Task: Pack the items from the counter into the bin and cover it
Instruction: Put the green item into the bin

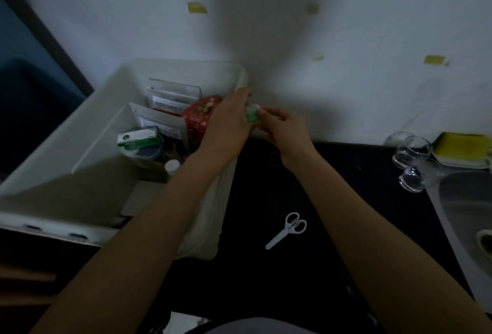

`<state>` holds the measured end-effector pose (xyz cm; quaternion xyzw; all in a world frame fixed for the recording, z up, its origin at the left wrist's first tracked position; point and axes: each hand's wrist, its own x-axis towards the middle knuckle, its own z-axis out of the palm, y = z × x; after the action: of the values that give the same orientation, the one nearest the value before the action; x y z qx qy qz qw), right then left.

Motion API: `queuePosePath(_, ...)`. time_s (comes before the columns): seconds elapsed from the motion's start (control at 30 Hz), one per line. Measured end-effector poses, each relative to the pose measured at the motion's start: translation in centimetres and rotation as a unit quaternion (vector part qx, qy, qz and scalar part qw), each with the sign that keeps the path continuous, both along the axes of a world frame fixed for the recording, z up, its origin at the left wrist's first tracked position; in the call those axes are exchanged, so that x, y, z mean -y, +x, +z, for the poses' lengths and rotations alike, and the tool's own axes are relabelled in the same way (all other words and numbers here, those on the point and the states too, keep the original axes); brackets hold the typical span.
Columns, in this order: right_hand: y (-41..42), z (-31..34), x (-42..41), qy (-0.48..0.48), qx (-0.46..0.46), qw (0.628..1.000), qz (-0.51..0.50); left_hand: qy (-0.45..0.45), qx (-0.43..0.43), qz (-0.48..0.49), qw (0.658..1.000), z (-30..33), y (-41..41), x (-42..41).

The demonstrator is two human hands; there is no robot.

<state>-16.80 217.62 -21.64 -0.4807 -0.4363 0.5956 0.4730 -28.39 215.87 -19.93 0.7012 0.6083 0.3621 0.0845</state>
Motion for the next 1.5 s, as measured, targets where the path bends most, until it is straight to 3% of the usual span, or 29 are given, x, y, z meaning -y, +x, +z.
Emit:
queuePosePath(0.13,-3.5,2.0,0.2,0.048,0.073,0.996,0.009,0.0,0.019,-0.017,1.0,1.8,-4.3,0.3)
queuePosePath(0.33,-10.3,3.7,0.4,0.074,0.084,0.993,0.045,-0.005,0.018,-0.059,0.998,3.0,-11.6,0.2)
queuePosePath(0.5,-15.3,1.9,-1.2,0.049,0.191,0.98,0.028,-0.12,-0.011,-0.123,0.985,1.7,-18.1,-0.3)
queuePosePath(0.6,-16.5,0.4,-1.9,0.056,0.339,0.937,0.066,-0.186,-0.085,-0.141,0.969,-0.1,-21.3,-0.7)
queuePosePath(0.8,-18.1,-1.5,-3.1,0.005,0.537,0.828,0.164,-0.277,-0.189,-0.148,0.931,-4.1,-23.9,-2.3)
queuePosePath(1.07,-20.5,-5.9,-4.5,-0.074,0.609,0.748,0.253,-0.292,-0.222,-0.153,0.918,-6.5,-24.6,-3.0)
queuePosePath(1.23,-21.9,-8.3,-4.9,-0.092,0.618,0.735,0.265,-0.275,-0.223,-0.143,0.924,-6.8,-24.7,-3.1)
queuePosePath(1.5,-22.3,-9.4,-5.2,-0.064,0.622,0.744,0.235,-0.273,-0.248,-0.137,0.919,-6.7,-24.3,-3.0)
